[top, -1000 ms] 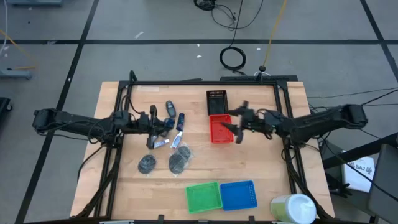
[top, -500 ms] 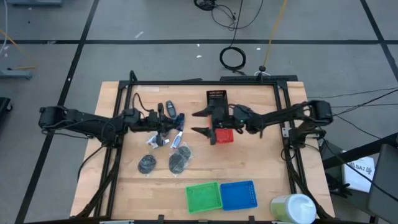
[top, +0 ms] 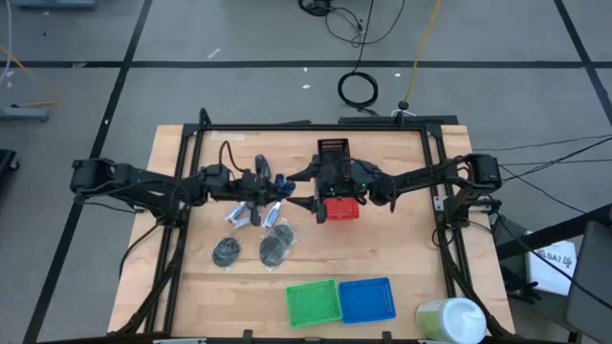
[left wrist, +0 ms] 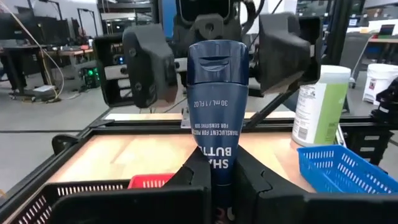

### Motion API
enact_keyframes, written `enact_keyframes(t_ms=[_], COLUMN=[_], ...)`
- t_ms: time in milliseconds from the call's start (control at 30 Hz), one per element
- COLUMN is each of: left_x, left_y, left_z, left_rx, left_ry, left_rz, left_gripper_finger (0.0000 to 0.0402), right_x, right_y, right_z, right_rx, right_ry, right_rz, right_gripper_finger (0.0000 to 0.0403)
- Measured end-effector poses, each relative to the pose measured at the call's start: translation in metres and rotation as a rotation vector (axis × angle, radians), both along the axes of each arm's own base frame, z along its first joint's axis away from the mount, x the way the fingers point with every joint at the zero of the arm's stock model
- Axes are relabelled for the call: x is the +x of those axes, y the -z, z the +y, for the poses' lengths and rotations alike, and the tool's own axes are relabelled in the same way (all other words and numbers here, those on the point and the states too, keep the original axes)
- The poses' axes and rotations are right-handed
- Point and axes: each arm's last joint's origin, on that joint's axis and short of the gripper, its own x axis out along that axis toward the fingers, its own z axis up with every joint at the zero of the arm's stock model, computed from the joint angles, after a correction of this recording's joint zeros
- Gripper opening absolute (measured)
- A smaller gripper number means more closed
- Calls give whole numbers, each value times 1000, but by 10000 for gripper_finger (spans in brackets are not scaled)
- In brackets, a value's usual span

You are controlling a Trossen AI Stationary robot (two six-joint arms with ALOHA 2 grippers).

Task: Pick & Place Travel size toiletries
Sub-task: Put the left dark blue shave cream into the black bin

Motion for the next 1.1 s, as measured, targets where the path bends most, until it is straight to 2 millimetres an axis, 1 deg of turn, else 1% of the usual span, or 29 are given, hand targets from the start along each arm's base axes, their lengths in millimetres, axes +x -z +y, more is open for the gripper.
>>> enact_keyframes(t_ms=[133,267,400,567,633,833,933,1033,1100], left_x=[5,8,8,8,8,8,8,4,-1], left_y=[-1,-2,-2,-2,-2,-2,-1,-2,-8], left_z=[0,0,-1,-1,-1,-1,3,5,5], left_rx=[7,6,6,0,-6,-17,-131,-149,-149], left_ry=[24,27,28,29,29,24,-67,-118,-119], left_rz=[-1,3,1,0,0,2,17,46,25], left_gripper_finger=[7,23,25,11,15,60,86,126,163], right_x=[0,1,0,0,1,1,1,0,-2], right_y=[1,3,2,3,3,3,5,7,5], right_z=[0,0,0,0,0,0,-2,-6,-9], right_rx=[-1,-1,-13,-30,-37,-49,-47,-37,-14], right_ry=[1,2,5,6,6,-16,-4,8,5], right_rz=[12,26,21,22,24,28,52,81,101], right_gripper_finger=[262,238,193,116,115,115,115,115,115])
